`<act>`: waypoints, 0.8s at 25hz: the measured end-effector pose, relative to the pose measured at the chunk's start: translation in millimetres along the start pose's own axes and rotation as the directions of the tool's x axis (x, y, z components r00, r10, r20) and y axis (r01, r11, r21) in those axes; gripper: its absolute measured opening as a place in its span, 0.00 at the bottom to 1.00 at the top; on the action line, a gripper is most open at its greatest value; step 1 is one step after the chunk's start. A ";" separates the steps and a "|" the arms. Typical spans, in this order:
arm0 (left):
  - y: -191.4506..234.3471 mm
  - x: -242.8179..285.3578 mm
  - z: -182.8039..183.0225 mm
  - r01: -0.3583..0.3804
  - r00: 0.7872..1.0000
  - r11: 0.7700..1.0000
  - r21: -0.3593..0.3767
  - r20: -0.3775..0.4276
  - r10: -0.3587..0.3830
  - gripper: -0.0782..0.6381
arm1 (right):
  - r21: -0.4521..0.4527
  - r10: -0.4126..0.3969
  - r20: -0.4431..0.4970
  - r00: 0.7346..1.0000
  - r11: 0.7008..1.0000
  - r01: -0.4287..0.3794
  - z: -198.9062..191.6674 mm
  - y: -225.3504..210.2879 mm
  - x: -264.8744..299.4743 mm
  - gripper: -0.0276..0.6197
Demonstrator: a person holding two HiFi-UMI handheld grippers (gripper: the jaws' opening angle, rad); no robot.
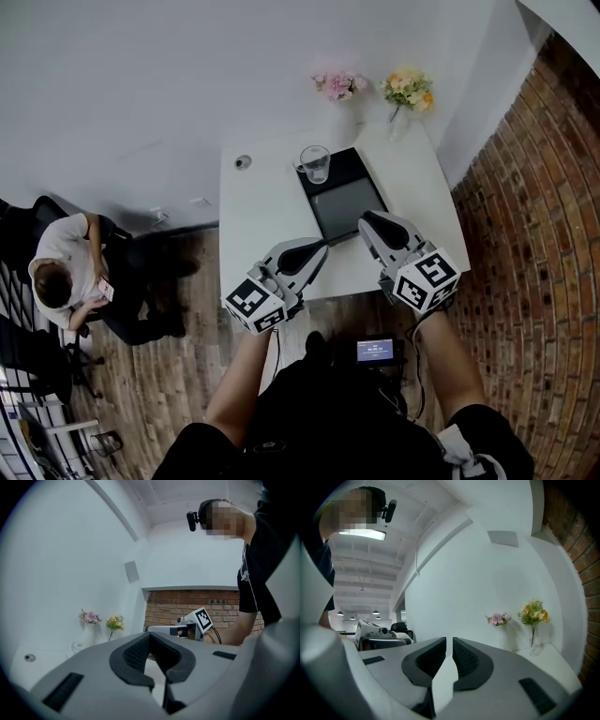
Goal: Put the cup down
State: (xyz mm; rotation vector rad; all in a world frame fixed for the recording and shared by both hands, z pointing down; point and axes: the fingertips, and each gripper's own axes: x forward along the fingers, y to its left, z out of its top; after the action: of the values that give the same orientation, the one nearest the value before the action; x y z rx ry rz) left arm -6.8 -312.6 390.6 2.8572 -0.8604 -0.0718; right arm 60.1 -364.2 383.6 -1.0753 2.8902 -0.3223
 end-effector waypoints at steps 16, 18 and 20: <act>-19.2 -9.6 -1.3 -0.012 1.000 1.000 -0.005 -0.017 0.012 0.12 | -0.171 0.022 -0.029 0.999 0.985 -0.027 -1.2 55.2 -25.0 0.06; -21.4 -9.1 -1.3 -0.007 1.000 1.000 -0.001 -0.018 0.007 0.12 | -0.181 0.027 -0.028 0.999 0.983 -0.032 0.3 58.7 -26.0 0.06; -24.0 -8.6 -1.5 -0.001 1.000 1.000 0.002 -0.020 0.001 0.12 | -0.187 0.026 -0.029 0.999 0.982 -0.031 1.1 60.1 -27.3 0.06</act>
State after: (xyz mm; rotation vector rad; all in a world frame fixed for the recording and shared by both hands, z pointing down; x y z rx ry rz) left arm -0.8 -287.9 388.2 2.8543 -0.8587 -0.0417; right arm 42.4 -302.4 369.1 -1.0591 3.0057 -0.0629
